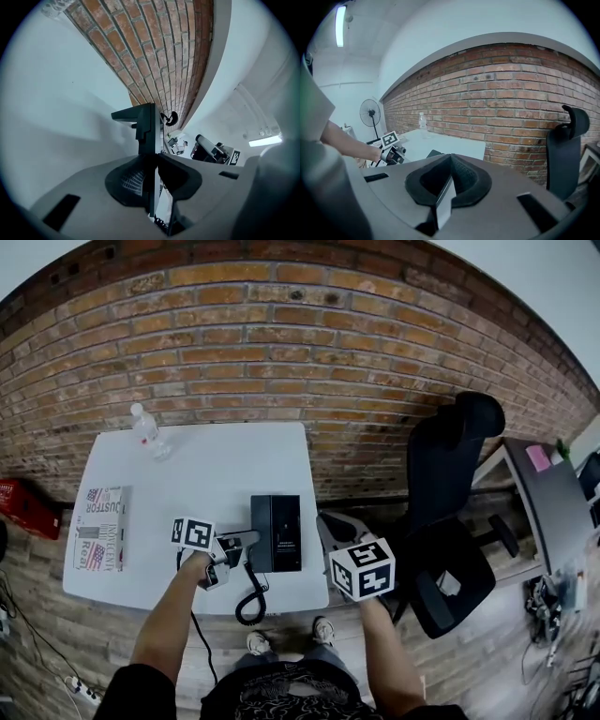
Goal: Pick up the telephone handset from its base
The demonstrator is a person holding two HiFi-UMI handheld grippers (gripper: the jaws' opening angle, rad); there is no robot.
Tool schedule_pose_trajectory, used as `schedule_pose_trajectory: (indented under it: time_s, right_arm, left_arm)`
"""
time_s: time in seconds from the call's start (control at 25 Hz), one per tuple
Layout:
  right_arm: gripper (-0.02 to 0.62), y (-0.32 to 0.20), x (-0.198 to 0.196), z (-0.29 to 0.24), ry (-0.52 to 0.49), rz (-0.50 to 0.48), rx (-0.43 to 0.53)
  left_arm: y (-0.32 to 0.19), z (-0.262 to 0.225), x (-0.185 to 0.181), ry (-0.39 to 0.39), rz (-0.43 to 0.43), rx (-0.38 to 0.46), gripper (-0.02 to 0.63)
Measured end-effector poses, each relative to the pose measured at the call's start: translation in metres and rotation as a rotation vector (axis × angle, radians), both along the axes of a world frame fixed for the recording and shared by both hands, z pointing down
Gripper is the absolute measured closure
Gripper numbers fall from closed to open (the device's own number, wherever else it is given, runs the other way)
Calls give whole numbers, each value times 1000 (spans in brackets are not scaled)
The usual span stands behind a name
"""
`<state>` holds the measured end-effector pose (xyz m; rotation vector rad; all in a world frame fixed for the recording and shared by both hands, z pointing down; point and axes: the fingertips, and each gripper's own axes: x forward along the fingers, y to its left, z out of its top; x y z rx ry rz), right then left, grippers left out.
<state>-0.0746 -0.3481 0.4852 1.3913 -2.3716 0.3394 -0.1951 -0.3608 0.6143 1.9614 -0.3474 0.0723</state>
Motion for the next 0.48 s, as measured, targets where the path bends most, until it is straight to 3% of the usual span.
schedule_pose_trajectory:
  time_s: [0.48]
  right_arm:
    - [597,6,-1,1,-12,14,-4]
  left_arm:
    - [1,-8,1,1,-21,13,531]
